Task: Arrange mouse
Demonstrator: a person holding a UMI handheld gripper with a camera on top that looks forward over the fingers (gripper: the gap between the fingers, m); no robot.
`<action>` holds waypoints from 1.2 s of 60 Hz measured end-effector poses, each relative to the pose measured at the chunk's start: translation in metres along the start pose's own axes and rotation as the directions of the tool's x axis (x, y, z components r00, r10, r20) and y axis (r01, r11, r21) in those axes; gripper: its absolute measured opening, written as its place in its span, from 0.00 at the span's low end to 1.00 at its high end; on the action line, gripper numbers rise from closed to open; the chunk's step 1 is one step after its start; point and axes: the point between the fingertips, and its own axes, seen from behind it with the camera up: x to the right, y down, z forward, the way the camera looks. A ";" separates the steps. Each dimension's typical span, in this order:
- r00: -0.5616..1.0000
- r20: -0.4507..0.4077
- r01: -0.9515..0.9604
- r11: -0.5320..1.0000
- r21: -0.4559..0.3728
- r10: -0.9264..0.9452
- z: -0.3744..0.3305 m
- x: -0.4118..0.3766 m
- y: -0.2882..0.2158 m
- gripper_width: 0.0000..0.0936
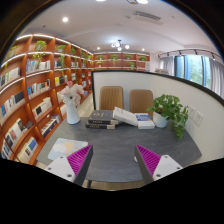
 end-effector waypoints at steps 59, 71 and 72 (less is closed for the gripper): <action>0.993 -0.099 -0.094 0.907 -0.411 0.058 0.205 0.153 0.192 0.90; 0.997 -0.046 -0.072 0.902 -0.425 0.058 0.256 0.151 0.170 0.90; 0.998 -0.041 -0.069 0.900 -0.430 0.057 0.261 0.150 0.170 0.90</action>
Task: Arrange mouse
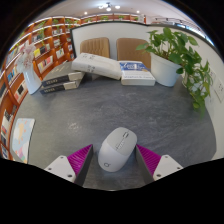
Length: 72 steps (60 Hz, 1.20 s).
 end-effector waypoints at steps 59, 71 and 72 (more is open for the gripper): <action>0.970 -0.234 -0.006 0.967 0.255 0.068 -0.083 -0.066 -0.132 0.38; 0.978 -0.200 0.039 0.888 0.457 0.060 -0.189 -0.175 -0.236 0.38; 0.979 -0.195 0.047 0.883 0.467 0.051 -0.195 -0.186 -0.242 0.38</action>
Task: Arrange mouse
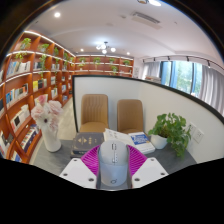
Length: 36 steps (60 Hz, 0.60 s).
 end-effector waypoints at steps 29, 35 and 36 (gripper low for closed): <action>0.957 0.288 0.119 0.957 -0.266 -0.039 0.014 -0.259 0.194 0.37; 0.957 0.287 0.140 0.929 -0.342 -0.039 0.019 -0.271 0.252 0.37; 0.958 0.284 0.144 0.926 -0.350 -0.041 0.020 -0.272 0.259 0.37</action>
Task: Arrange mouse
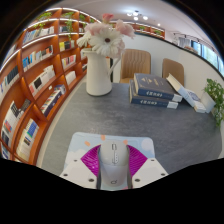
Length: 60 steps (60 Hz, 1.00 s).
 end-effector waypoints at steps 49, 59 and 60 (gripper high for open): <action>0.993 -0.008 -0.119 0.987 0.108 0.121 -0.076 0.080 -0.044 0.92; 0.992 -0.048 -0.106 0.974 0.201 0.117 -0.143 0.186 -0.072 0.92; 0.992 -0.050 -0.104 0.973 0.207 0.117 -0.149 0.196 -0.073 0.92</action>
